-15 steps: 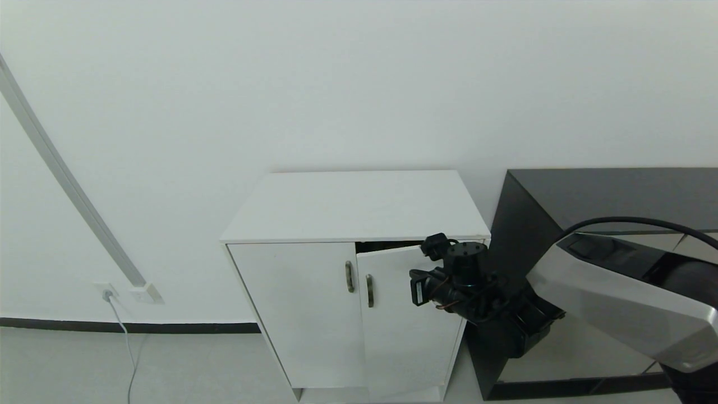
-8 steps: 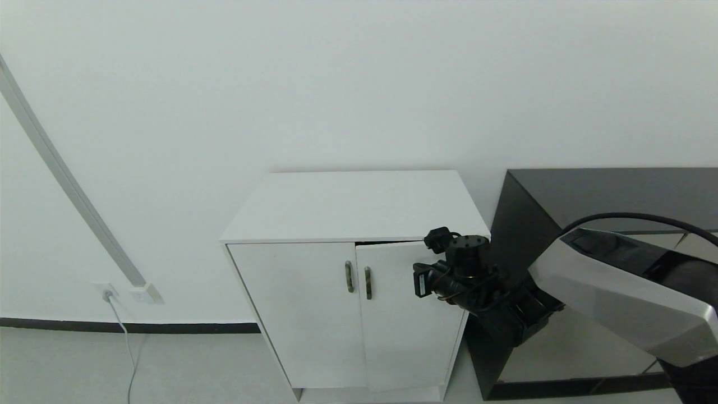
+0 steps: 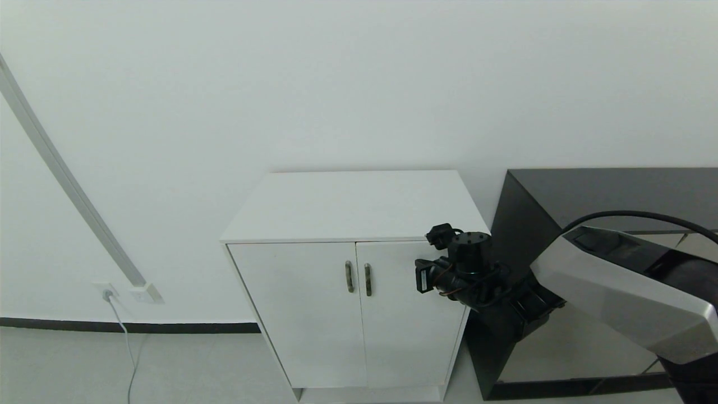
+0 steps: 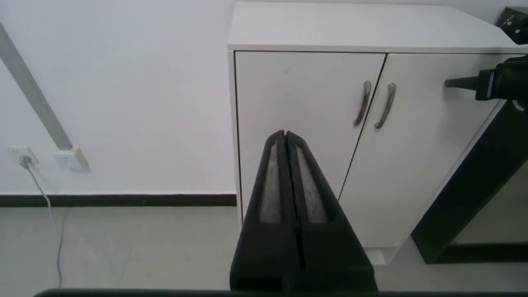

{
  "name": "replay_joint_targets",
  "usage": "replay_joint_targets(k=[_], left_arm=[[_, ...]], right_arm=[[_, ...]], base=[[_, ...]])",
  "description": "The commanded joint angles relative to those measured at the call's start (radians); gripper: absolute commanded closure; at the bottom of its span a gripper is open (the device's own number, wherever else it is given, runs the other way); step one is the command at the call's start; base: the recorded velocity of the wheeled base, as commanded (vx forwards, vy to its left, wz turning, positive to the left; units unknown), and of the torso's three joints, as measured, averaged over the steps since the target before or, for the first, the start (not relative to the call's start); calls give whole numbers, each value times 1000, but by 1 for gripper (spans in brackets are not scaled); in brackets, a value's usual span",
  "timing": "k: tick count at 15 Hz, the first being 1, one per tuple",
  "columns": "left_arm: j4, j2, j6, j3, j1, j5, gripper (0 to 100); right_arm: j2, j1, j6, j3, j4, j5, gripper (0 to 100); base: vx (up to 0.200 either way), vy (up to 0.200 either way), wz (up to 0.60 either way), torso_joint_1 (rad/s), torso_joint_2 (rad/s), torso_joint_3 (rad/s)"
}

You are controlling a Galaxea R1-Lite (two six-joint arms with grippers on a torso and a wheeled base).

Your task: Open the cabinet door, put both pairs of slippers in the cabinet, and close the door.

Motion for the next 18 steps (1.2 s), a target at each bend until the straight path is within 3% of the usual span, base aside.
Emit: replay_joint_targets(k=[1,18], left_arm=[[0,1,0,0,0,0,100],[0,1,0,0,0,0,100]], right_arm=[[-2,-2,0,1,-1,0,100],[20,-4,0,-23,0,0,100]], base=[[0,0,0,0,0,0],[0,0,0,0,0,0]])
